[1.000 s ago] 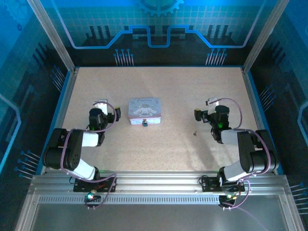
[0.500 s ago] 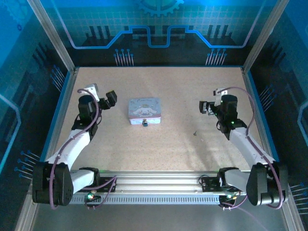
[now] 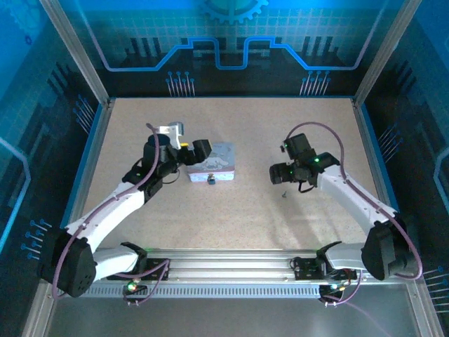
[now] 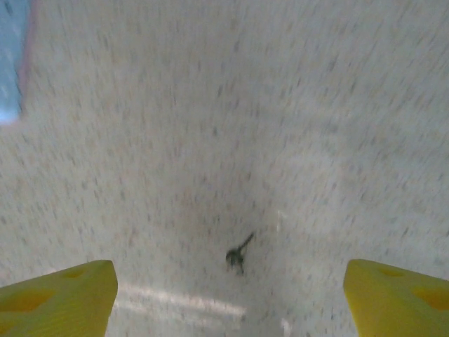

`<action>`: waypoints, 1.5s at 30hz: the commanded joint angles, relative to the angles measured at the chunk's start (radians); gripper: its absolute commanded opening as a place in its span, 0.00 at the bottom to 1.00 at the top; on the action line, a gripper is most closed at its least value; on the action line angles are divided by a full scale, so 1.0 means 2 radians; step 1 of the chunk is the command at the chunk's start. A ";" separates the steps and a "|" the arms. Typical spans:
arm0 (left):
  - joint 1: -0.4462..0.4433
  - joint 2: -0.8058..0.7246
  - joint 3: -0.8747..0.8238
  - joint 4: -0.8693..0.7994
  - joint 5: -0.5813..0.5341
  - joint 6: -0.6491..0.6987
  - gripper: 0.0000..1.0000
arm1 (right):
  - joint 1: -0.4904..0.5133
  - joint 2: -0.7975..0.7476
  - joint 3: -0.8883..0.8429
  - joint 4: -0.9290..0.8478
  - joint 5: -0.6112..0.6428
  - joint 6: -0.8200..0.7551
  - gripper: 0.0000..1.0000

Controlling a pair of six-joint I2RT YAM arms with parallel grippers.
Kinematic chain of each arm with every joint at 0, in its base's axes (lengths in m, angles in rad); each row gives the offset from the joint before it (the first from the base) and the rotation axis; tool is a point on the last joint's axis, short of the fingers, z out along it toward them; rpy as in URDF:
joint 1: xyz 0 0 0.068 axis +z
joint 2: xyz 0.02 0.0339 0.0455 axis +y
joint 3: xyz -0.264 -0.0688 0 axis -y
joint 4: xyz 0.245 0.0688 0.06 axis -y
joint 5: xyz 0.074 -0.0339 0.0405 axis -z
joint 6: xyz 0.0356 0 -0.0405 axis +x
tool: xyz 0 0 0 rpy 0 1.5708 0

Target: Unlock the padlock with the key

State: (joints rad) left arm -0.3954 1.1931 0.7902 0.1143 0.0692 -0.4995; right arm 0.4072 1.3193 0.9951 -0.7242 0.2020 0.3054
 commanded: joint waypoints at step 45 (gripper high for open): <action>-0.046 0.041 0.014 0.038 0.011 -0.029 0.99 | 0.016 0.225 0.035 -0.055 0.016 -0.020 0.26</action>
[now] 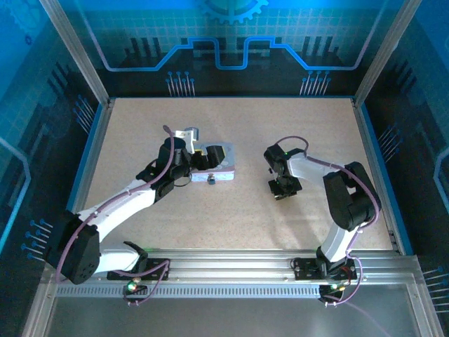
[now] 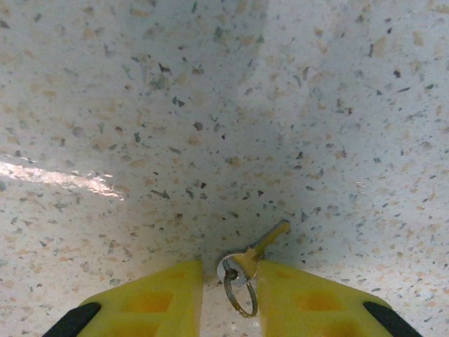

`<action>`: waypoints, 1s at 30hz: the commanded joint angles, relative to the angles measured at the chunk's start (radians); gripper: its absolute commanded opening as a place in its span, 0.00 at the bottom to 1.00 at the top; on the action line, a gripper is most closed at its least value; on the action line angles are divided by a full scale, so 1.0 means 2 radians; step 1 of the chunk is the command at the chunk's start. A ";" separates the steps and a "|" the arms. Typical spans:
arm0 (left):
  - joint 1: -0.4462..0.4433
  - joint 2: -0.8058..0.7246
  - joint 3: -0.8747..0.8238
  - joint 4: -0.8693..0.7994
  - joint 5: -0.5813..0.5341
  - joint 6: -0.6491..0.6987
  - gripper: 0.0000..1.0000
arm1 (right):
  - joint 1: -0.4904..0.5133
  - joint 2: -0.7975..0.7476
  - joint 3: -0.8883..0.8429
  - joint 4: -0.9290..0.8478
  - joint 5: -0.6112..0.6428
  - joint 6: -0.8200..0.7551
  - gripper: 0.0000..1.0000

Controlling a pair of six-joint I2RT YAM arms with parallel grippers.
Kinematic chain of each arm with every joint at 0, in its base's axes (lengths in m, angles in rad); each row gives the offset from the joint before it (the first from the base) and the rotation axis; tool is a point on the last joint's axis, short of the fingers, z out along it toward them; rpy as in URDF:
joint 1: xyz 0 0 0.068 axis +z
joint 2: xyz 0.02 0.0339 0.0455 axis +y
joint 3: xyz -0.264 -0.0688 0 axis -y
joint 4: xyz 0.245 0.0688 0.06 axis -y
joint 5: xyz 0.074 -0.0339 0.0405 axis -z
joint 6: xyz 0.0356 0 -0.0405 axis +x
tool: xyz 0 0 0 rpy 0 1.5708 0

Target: Unlock the padlock with the key

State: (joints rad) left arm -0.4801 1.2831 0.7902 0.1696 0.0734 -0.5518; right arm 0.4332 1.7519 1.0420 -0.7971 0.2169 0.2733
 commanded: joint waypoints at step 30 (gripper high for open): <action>0.018 -0.076 0.009 0.015 0.013 -0.071 0.99 | -0.029 -0.237 -0.032 0.184 -0.256 0.044 0.00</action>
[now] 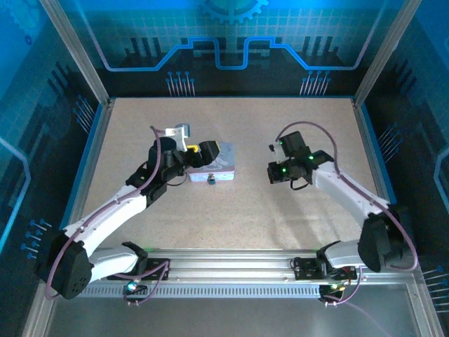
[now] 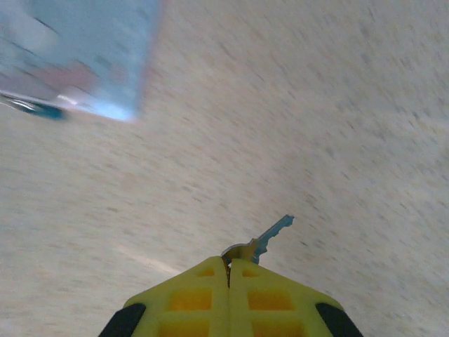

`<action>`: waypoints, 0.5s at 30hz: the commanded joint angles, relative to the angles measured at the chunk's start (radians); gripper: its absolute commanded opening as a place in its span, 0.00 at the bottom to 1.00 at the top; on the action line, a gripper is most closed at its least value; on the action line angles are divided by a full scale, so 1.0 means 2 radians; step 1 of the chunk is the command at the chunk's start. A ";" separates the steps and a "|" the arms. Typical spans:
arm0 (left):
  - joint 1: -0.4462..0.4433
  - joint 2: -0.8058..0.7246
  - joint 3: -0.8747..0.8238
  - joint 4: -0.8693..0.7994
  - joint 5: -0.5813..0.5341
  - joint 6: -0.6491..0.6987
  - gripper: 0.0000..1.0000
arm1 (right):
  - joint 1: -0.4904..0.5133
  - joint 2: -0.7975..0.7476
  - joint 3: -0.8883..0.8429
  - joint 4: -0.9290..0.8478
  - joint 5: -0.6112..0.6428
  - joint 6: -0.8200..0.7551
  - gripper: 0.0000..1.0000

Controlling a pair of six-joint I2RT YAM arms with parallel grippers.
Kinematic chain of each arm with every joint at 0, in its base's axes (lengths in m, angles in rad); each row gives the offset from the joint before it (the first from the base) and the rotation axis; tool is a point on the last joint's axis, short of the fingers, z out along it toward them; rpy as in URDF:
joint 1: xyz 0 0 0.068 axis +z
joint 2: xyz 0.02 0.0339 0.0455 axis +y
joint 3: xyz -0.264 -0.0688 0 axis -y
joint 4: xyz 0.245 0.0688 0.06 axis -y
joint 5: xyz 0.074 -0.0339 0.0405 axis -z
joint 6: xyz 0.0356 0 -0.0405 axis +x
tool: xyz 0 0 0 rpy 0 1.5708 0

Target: Unlock the padlock with the key

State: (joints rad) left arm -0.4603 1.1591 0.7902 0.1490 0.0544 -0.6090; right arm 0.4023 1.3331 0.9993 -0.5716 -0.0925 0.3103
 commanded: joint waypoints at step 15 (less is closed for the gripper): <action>0.029 0.033 0.032 0.226 0.200 -0.223 0.83 | -0.039 -0.086 -0.051 0.385 -0.347 0.171 0.00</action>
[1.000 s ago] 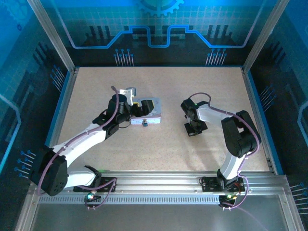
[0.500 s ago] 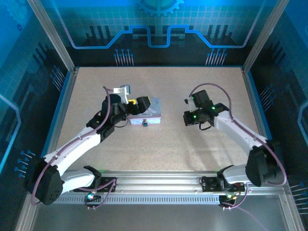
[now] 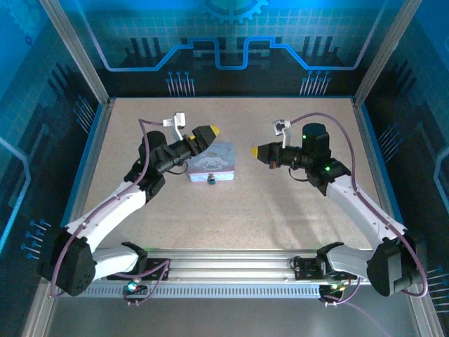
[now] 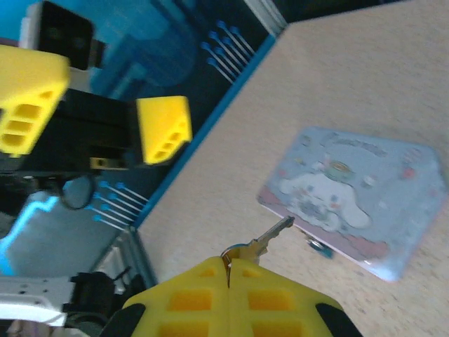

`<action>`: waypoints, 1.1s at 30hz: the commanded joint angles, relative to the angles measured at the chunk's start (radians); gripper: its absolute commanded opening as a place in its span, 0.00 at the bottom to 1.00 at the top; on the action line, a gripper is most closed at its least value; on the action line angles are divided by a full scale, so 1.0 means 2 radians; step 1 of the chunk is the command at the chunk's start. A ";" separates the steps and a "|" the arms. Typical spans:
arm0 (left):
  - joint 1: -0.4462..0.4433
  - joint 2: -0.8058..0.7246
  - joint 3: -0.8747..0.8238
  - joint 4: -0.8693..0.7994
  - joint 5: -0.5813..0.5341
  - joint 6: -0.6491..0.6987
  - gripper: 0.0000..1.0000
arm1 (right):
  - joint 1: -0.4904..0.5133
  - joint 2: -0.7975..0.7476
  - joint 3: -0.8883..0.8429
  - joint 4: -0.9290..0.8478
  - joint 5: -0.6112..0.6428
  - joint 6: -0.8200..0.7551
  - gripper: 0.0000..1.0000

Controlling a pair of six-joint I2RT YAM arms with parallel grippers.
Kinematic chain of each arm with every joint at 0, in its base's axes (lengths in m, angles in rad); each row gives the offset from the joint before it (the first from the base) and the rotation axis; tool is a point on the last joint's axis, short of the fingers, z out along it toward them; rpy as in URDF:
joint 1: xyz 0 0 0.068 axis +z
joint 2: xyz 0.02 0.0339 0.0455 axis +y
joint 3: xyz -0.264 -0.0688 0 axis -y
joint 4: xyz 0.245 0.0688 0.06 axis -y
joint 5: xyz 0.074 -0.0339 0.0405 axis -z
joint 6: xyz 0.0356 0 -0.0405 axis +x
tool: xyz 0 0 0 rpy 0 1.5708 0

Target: Unlock the padlock with the key

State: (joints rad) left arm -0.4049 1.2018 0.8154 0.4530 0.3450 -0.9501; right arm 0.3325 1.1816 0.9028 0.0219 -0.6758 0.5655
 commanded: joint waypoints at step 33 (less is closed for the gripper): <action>-0.059 0.096 0.076 0.166 0.088 -0.131 0.79 | 0.057 0.051 0.057 0.192 -0.075 0.102 0.00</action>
State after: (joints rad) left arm -0.5076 1.3830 0.9237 0.7410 0.4892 -1.1873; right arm 0.4316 1.2705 0.9817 0.3687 -0.8200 0.7601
